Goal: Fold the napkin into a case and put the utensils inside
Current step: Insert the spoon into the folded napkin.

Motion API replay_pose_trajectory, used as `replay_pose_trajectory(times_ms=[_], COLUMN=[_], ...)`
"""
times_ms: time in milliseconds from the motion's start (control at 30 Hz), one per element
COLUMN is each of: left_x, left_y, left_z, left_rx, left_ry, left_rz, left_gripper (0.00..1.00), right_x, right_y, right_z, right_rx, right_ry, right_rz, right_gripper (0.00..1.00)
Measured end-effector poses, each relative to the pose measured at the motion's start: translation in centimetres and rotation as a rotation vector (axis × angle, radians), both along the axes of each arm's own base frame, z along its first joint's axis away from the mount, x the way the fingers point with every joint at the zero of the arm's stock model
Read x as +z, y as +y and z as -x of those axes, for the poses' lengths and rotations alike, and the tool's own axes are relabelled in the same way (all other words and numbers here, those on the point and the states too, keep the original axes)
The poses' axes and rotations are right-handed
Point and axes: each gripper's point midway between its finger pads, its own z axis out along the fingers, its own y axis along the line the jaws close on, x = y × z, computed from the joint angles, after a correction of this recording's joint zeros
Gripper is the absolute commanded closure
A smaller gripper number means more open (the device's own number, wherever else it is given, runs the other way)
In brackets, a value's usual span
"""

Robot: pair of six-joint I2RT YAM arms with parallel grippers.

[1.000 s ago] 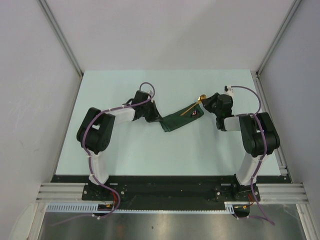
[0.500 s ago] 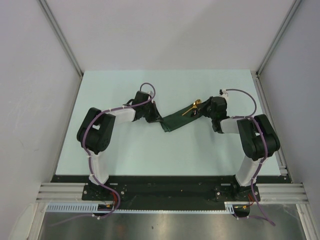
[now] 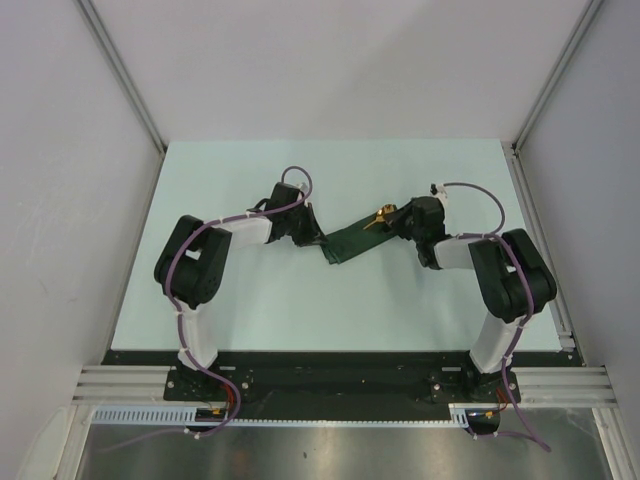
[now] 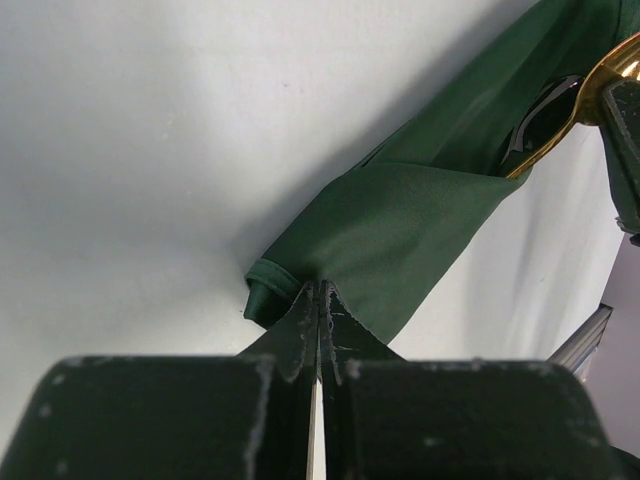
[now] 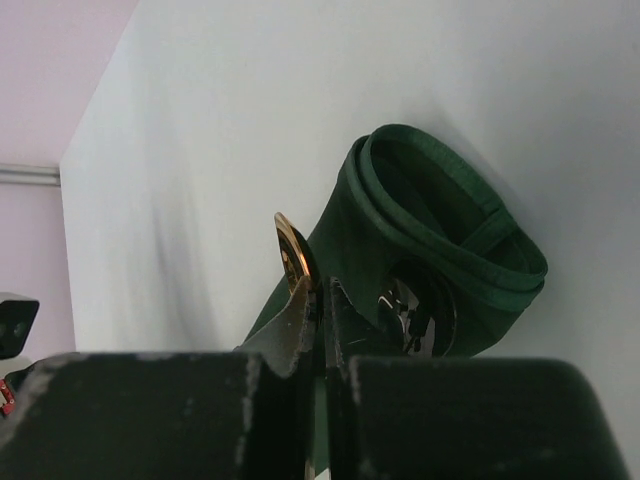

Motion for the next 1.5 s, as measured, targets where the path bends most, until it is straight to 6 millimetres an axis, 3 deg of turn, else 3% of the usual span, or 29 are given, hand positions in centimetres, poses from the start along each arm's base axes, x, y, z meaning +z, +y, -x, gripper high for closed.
replay_pose_trajectory(times_ms=[533,833,1133,1333,1500], left_x=[0.0,0.0,0.1,0.9,2.3], left_y=[0.0,0.0,0.0,0.0,0.0], left_z=[0.0,0.0,0.0,0.0,-0.1], left_rx=[-0.001,-0.001,-0.002,-0.002,-0.002], left_ry=[0.000,0.000,-0.001,-0.017,-0.050], left_rz=[0.000,0.000,0.000,0.007,0.014], left_gripper=[1.00,1.00,0.98,0.90,0.70], right_x=[-2.4,-2.9,-1.9,-0.6,1.3], right_y=[1.5,1.7,1.6,0.8,-0.8], right_z=[1.0,1.2,1.3,1.4,2.3], right_rx=[0.002,0.021,0.049,0.058,0.063], right_ry=[0.076,0.104,0.128,0.148,0.140], right_rz=[-0.038,-0.028,0.035,0.089,0.177], right_gripper=[0.85,0.50,0.37,0.34,0.32])
